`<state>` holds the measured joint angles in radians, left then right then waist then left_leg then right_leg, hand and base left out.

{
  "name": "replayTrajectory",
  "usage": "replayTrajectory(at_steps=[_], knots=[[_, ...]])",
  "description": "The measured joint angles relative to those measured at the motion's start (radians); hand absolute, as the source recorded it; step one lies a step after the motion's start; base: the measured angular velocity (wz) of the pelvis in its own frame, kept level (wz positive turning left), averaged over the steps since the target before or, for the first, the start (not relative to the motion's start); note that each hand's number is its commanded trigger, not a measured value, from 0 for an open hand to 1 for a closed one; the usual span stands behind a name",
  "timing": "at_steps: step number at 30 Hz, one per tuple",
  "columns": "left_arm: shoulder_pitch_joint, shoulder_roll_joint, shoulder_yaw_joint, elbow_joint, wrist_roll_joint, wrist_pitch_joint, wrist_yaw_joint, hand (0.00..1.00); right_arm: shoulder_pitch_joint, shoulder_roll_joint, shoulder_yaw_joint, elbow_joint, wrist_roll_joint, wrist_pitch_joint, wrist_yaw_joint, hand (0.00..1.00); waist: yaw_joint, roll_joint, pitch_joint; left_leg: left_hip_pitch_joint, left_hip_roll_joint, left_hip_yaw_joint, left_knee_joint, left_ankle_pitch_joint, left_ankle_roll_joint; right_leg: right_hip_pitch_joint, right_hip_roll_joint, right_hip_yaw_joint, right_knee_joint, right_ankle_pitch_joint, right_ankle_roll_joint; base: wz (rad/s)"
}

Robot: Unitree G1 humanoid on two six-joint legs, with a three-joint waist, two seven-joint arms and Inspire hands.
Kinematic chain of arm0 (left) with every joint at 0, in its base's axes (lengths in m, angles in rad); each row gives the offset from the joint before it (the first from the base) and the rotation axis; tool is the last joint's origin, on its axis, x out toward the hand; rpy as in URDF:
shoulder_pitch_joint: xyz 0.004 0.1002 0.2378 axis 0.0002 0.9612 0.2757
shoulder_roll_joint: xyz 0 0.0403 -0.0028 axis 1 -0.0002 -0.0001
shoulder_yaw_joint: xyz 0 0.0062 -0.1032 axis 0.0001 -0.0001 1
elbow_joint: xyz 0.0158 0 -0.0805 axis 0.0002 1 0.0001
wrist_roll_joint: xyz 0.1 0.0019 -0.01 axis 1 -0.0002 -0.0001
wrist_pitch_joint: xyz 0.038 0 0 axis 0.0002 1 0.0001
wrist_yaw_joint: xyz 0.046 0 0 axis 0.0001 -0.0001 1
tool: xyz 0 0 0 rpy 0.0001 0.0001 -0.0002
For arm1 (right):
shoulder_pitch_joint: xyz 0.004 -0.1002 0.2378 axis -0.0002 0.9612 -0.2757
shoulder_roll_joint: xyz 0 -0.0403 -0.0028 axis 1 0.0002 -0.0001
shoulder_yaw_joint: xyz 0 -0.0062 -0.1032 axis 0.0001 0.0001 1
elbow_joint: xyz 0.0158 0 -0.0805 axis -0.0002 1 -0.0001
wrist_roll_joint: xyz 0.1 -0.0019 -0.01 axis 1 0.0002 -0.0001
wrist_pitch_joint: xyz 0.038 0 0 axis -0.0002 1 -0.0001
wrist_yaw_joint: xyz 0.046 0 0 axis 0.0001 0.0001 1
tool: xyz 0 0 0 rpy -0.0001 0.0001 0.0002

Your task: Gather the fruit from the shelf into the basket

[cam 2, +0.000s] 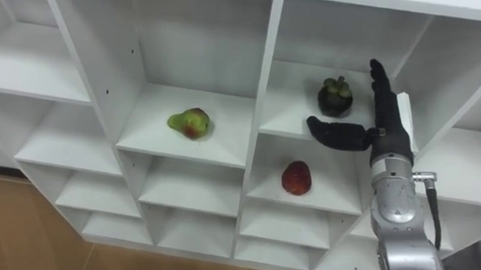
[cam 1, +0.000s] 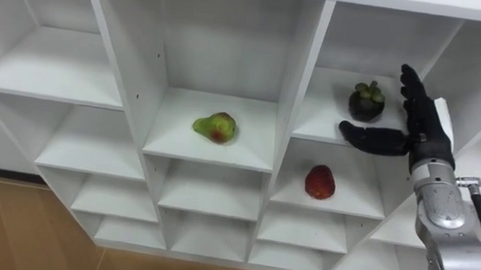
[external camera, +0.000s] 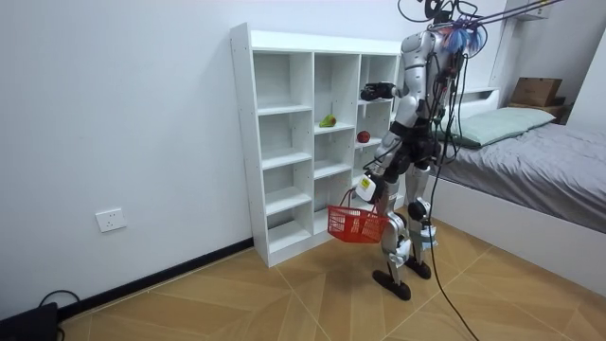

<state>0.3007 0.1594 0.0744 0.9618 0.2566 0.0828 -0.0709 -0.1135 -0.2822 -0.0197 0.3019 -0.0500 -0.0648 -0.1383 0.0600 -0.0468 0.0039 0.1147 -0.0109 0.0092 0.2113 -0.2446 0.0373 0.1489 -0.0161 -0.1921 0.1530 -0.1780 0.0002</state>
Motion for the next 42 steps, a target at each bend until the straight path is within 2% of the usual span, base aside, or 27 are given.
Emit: replayTrajectory(at_steps=[7, 11, 12, 13, 14, 15, 21, 42], knots=[[-0.002, 0.005, 0.000, 0.000, 0.000, 0.000, -0.003, 1.00, 0.000, 0.000, 0.001, 0.010, -0.004, 0.000, 0.011, 0.00, 0.001, -0.003, 0.0003, -0.001, 0.000, -0.009, 0.000, 0.000, 0.000, 0.004, -0.001, -0.005, 0.001, 0.000, 0.000, 0.03], [0.001, 0.006, 0.000, -0.001, 0.001, 0.000, -0.005, 1.00, 0.000, 0.000, 0.000, 0.009, -0.066, 0.000, 0.025, 0.00, 0.001, -0.007, -0.0015, -0.002, 0.000, -0.012, 0.000, 0.000, 0.000, 0.004, 0.000, -0.005, 0.001, 0.000, 0.000, 0.01], [0.003, 0.007, 0.000, -0.001, 0.001, 0.000, -0.007, 1.00, 0.000, 0.000, 0.000, 0.007, -0.082, 0.000, 0.029, 0.24, 0.001, -0.009, -0.0023, -0.002, 0.000, -0.013, 0.001, 0.000, 0.000, 0.004, 0.000, -0.005, 0.002, 0.000, 0.000, 0.00], [0.003, 0.007, 0.000, -0.001, 0.003, 0.000, -0.009, 1.00, 0.000, 0.000, 0.000, 0.007, -0.089, 0.000, 0.030, 0.35, 0.002, -0.009, -0.0025, -0.003, 0.000, -0.013, 0.001, 0.000, 0.000, 0.004, 0.000, -0.005, 0.002, 0.000, 0.000, 0.00], [0.004, 0.009, 0.000, -0.004, 0.012, 0.000, -0.012, 1.00, 0.000, 0.001, 0.000, 0.005, -0.111, 0.000, 0.032, 0.81, 0.002, -0.011, -0.0034, -0.003, 0.000, -0.013, 0.001, 0.000, 0.000, 0.004, 0.000, -0.006, 0.002, 0.000, 0.000, 0.00], [0.005, 0.011, 0.000, -0.010, 0.017, 0.000, -0.018, 1.00, 0.000, 0.001, 0.000, 0.003, -0.121, 0.000, 0.034, 1.00, 0.002, -0.012, -0.0041, -0.003, 0.000, -0.014, 0.001, 0.000, 0.000, 0.004, 0.000, -0.005, 0.002, 0.000, 0.000, 0.00], [0.007, 0.016, 0.000, -0.022, 0.020, -0.001, -0.030, 1.00, 0.000, 0.001, 0.000, 0.003, -0.154, 0.000, 0.046, 1.00, 0.003, -0.020, -0.0092, -0.003, -0.001, -0.015, 0.002, 0.000, 0.000, 0.004, -0.001, -0.005, 0.002, 0.000, 0.000, 0.00], [0.003, 0.018, -0.021, -0.019, 0.019, -0.001, -0.022, 1.00, -0.015, 0.002, 0.015, -0.007, -0.169, -0.011, 0.043, 1.00, 0.004, -0.013, -0.0051, -0.005, -0.002, -0.023, -0.006, 0.000, 0.000, 0.005, 0.001, -0.012, -0.001, 0.000, 0.000, 0.00]])
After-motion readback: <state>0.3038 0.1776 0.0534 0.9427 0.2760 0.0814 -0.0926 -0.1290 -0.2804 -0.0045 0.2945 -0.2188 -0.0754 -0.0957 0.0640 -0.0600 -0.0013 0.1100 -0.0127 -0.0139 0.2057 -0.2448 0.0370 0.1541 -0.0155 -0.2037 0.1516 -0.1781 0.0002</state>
